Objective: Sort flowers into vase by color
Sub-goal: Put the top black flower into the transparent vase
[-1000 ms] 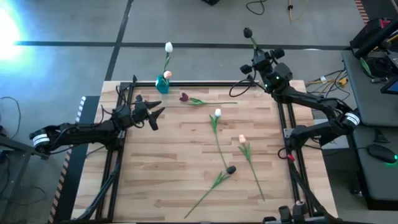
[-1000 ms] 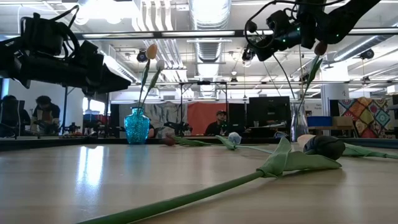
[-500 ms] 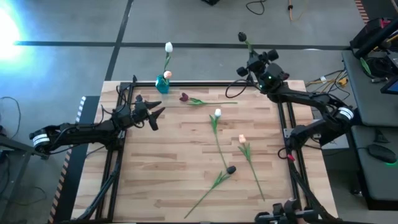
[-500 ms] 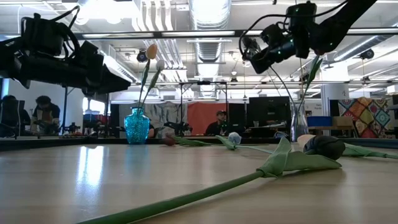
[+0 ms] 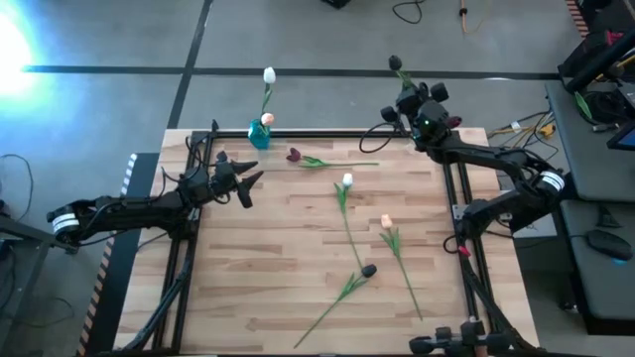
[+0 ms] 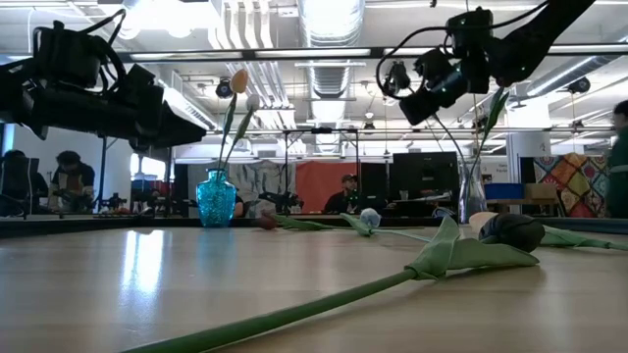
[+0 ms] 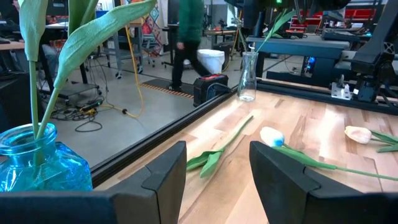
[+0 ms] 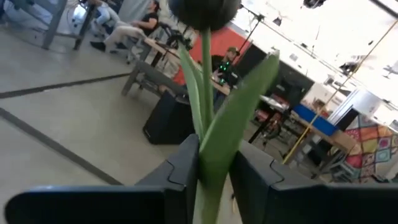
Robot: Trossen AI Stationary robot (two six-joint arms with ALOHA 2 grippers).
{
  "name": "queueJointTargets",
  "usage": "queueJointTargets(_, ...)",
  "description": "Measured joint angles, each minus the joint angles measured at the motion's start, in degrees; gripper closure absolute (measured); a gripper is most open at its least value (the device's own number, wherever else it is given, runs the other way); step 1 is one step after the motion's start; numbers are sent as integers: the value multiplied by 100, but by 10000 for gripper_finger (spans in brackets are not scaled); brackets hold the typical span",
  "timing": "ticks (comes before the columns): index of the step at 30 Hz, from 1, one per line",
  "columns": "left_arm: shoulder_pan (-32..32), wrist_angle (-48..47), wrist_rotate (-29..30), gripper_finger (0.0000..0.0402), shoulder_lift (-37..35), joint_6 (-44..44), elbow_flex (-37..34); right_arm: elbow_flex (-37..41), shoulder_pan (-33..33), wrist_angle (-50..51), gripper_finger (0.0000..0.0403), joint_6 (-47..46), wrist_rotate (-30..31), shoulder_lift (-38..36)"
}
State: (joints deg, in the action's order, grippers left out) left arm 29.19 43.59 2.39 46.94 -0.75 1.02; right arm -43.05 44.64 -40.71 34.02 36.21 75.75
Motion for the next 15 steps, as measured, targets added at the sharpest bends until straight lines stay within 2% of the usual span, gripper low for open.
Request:
queueJointTargets(9, 0, 2, 0, 240, 1, 0, 0, -83, -13, 1171, 271, -791, 429, -265)
queueJointTargets(15, -1, 2, 0, 240, 0, 0, 0, -151, -29, 1879, 253, -1321, 441, -471)
